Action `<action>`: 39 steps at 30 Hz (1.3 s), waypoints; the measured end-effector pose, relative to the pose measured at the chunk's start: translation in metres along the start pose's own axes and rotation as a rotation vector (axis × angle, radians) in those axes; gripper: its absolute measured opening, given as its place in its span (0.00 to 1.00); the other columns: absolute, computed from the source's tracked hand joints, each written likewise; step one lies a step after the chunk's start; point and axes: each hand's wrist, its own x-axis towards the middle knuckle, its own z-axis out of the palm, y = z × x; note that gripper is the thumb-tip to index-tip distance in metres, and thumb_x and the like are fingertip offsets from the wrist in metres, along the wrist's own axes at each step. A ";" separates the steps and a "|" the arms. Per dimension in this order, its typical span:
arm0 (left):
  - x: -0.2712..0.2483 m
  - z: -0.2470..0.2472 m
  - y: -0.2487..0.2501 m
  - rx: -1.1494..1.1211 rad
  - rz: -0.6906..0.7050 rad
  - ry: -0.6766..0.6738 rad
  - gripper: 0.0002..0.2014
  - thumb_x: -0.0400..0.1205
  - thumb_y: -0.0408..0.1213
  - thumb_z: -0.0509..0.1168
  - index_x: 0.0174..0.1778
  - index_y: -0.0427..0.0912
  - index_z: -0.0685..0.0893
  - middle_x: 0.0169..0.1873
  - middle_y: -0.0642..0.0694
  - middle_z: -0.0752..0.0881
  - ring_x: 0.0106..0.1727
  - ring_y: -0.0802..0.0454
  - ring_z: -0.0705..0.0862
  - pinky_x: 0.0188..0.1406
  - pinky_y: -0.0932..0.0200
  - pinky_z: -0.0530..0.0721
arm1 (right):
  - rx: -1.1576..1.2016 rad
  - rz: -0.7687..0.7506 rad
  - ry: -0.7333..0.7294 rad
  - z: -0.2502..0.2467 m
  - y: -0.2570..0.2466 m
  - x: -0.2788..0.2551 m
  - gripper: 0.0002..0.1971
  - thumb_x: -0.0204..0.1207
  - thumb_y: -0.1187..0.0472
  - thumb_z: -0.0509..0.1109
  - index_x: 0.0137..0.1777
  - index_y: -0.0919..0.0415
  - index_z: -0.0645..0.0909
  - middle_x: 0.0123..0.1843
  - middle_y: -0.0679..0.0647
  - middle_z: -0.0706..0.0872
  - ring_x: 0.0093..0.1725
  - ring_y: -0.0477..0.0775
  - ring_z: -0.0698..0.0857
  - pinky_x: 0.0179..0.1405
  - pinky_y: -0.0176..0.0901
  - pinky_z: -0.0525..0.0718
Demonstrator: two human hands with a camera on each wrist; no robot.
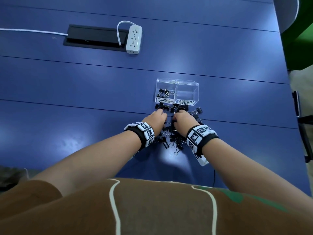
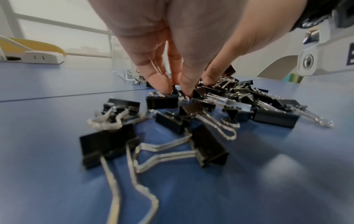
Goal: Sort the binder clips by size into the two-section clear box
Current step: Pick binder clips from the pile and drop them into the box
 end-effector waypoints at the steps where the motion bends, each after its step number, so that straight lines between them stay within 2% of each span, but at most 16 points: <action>1: -0.001 -0.001 0.001 0.008 -0.004 0.001 0.06 0.80 0.28 0.63 0.52 0.37 0.77 0.53 0.38 0.76 0.51 0.39 0.80 0.48 0.40 0.85 | -0.014 -0.003 0.011 0.001 -0.001 0.000 0.11 0.76 0.68 0.61 0.55 0.66 0.81 0.57 0.61 0.76 0.51 0.64 0.82 0.55 0.55 0.84; 3: -0.002 -0.005 0.003 0.003 -0.017 0.010 0.06 0.80 0.29 0.62 0.52 0.37 0.77 0.53 0.39 0.76 0.50 0.40 0.79 0.46 0.40 0.85 | -0.031 -0.002 0.033 0.003 -0.003 -0.001 0.10 0.76 0.69 0.61 0.54 0.68 0.79 0.56 0.62 0.76 0.49 0.65 0.81 0.52 0.55 0.84; 7: -0.003 -0.021 0.006 -0.149 0.007 0.070 0.07 0.78 0.32 0.62 0.50 0.37 0.78 0.53 0.39 0.76 0.39 0.38 0.80 0.43 0.43 0.84 | -0.011 0.004 0.073 0.007 -0.004 -0.002 0.09 0.77 0.70 0.60 0.54 0.70 0.78 0.58 0.64 0.75 0.51 0.67 0.82 0.52 0.53 0.82; 12: 0.019 -0.058 0.005 -0.286 0.006 0.228 0.08 0.77 0.32 0.63 0.51 0.38 0.79 0.53 0.41 0.77 0.44 0.39 0.82 0.48 0.46 0.84 | -0.015 -0.025 0.069 0.010 -0.006 -0.004 0.08 0.77 0.71 0.62 0.54 0.72 0.78 0.59 0.64 0.74 0.50 0.67 0.82 0.52 0.51 0.81; 15: 0.038 -0.077 0.004 -0.280 -0.022 0.249 0.07 0.79 0.32 0.63 0.51 0.39 0.79 0.54 0.41 0.77 0.46 0.39 0.83 0.49 0.47 0.84 | 0.023 -0.021 0.064 0.007 -0.007 -0.004 0.11 0.77 0.71 0.62 0.57 0.71 0.77 0.60 0.65 0.76 0.56 0.64 0.81 0.54 0.49 0.79; 17: 0.049 -0.083 0.002 -0.253 -0.036 0.231 0.07 0.79 0.31 0.63 0.52 0.39 0.79 0.54 0.39 0.77 0.47 0.37 0.83 0.51 0.46 0.84 | 0.091 0.003 0.050 0.000 -0.007 -0.005 0.10 0.77 0.70 0.62 0.56 0.68 0.80 0.58 0.63 0.80 0.57 0.63 0.82 0.55 0.46 0.80; 19: 0.055 -0.085 -0.001 -0.232 -0.040 0.203 0.08 0.79 0.31 0.62 0.53 0.38 0.79 0.56 0.39 0.77 0.49 0.37 0.82 0.53 0.46 0.83 | 0.206 0.070 0.054 -0.010 -0.004 -0.006 0.06 0.77 0.66 0.66 0.51 0.62 0.83 0.54 0.58 0.84 0.52 0.59 0.85 0.54 0.45 0.84; 22: 0.055 -0.084 -0.006 -0.212 -0.026 0.212 0.08 0.79 0.32 0.63 0.53 0.40 0.80 0.55 0.41 0.79 0.55 0.40 0.80 0.55 0.45 0.82 | 0.513 0.152 0.211 -0.030 0.003 -0.007 0.02 0.74 0.63 0.73 0.43 0.56 0.83 0.46 0.54 0.88 0.41 0.50 0.85 0.43 0.40 0.87; 24: 0.049 -0.081 -0.010 -0.211 -0.020 0.287 0.07 0.79 0.33 0.64 0.51 0.41 0.81 0.53 0.42 0.80 0.57 0.43 0.77 0.56 0.47 0.81 | 0.670 0.158 0.298 -0.049 0.005 -0.004 0.03 0.72 0.63 0.75 0.43 0.58 0.85 0.42 0.53 0.88 0.37 0.48 0.83 0.39 0.37 0.86; 26: 0.038 -0.076 -0.012 -0.261 -0.035 0.384 0.04 0.79 0.34 0.64 0.48 0.41 0.81 0.48 0.43 0.79 0.52 0.47 0.76 0.53 0.53 0.79 | 0.728 0.137 0.353 -0.069 0.005 0.006 0.04 0.71 0.63 0.76 0.45 0.59 0.86 0.42 0.54 0.88 0.38 0.48 0.84 0.44 0.39 0.86; 28: 0.025 -0.066 -0.014 -0.334 -0.090 0.422 0.02 0.78 0.33 0.63 0.45 0.41 0.78 0.44 0.47 0.76 0.46 0.50 0.74 0.48 0.56 0.78 | 0.757 0.113 0.392 -0.082 0.003 0.017 0.04 0.71 0.64 0.76 0.45 0.60 0.87 0.42 0.56 0.89 0.39 0.50 0.85 0.47 0.42 0.87; 31: 0.008 -0.044 -0.016 -0.407 -0.196 0.359 0.02 0.77 0.31 0.63 0.43 0.42 0.76 0.44 0.48 0.74 0.45 0.48 0.75 0.47 0.55 0.79 | 0.752 0.108 0.432 -0.091 -0.003 0.032 0.03 0.71 0.65 0.74 0.44 0.59 0.86 0.44 0.58 0.90 0.42 0.55 0.88 0.50 0.46 0.88; 33: 0.001 -0.031 -0.017 -0.424 -0.237 0.306 0.03 0.77 0.31 0.63 0.45 0.40 0.77 0.46 0.45 0.76 0.47 0.45 0.77 0.50 0.54 0.79 | 0.703 0.096 0.447 -0.092 -0.008 0.039 0.04 0.72 0.65 0.72 0.44 0.57 0.85 0.43 0.55 0.89 0.42 0.54 0.88 0.52 0.45 0.88; 36: -0.002 -0.020 -0.017 -0.398 -0.238 0.225 0.08 0.79 0.35 0.66 0.53 0.40 0.79 0.54 0.41 0.78 0.53 0.44 0.80 0.57 0.50 0.82 | 0.635 0.067 0.434 -0.090 -0.015 0.041 0.06 0.74 0.66 0.70 0.50 0.60 0.85 0.43 0.52 0.85 0.41 0.49 0.83 0.50 0.41 0.85; 39: -0.001 -0.016 -0.017 -0.353 -0.201 0.181 0.12 0.80 0.38 0.67 0.58 0.40 0.79 0.57 0.40 0.78 0.59 0.43 0.80 0.61 0.46 0.81 | 0.585 0.021 0.470 -0.084 -0.016 0.035 0.07 0.75 0.65 0.69 0.52 0.60 0.83 0.44 0.51 0.84 0.43 0.49 0.82 0.52 0.42 0.85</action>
